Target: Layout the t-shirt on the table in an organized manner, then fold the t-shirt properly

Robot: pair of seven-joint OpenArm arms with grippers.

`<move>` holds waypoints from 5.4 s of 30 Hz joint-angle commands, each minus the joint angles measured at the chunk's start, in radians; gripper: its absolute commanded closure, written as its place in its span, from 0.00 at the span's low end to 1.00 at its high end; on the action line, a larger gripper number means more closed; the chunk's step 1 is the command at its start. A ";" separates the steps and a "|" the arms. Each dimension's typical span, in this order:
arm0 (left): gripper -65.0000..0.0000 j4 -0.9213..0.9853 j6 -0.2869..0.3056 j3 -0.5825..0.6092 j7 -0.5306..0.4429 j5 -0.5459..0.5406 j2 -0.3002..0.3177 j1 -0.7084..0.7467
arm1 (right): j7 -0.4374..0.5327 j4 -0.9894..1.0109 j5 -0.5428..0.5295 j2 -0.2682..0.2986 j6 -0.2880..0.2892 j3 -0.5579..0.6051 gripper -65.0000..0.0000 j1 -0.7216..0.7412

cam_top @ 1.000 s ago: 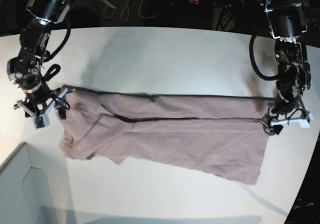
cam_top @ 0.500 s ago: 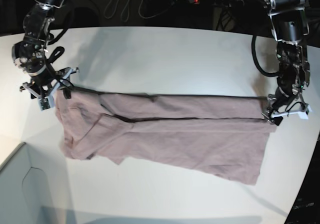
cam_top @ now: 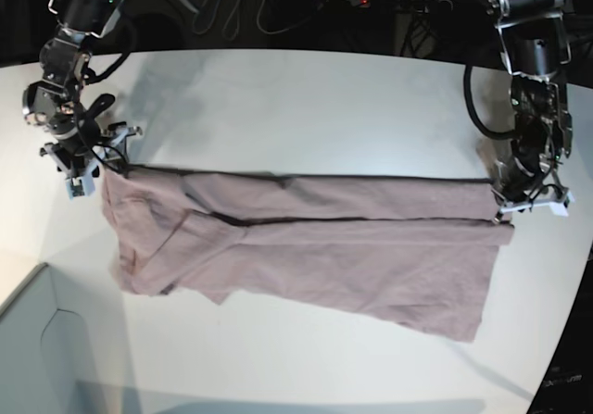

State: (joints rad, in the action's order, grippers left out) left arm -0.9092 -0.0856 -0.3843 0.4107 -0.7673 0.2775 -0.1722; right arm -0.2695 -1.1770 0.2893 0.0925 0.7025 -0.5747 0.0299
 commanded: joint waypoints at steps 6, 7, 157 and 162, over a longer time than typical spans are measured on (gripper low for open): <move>0.98 -0.018 0.007 -0.002 -0.008 -0.004 0.016 -0.013 | 0.022 -0.014 -0.011 0.016 -0.004 0.003 0.66 0.012; 0.99 -0.023 0.007 -0.002 -0.008 -0.004 0.016 -0.013 | 0.022 -0.014 -0.011 0.019 -0.004 0.008 0.74 0.012; 0.99 -0.403 0.007 -0.153 -0.008 -0.016 -0.054 0.362 | 0.114 -0.149 -0.177 0.039 -0.004 0.198 0.41 -0.110; 0.99 -0.403 0.007 -0.153 -0.008 -0.016 -0.054 0.362 | 0.114 -0.004 -0.163 0.043 -0.004 0.198 0.41 -0.020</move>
State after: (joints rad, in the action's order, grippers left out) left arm -1.2976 -0.0856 -0.5331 0.4187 -0.7815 0.2104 0.1936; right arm -0.1719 -1.1679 0.1329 0.1246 0.6945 -0.3737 0.0032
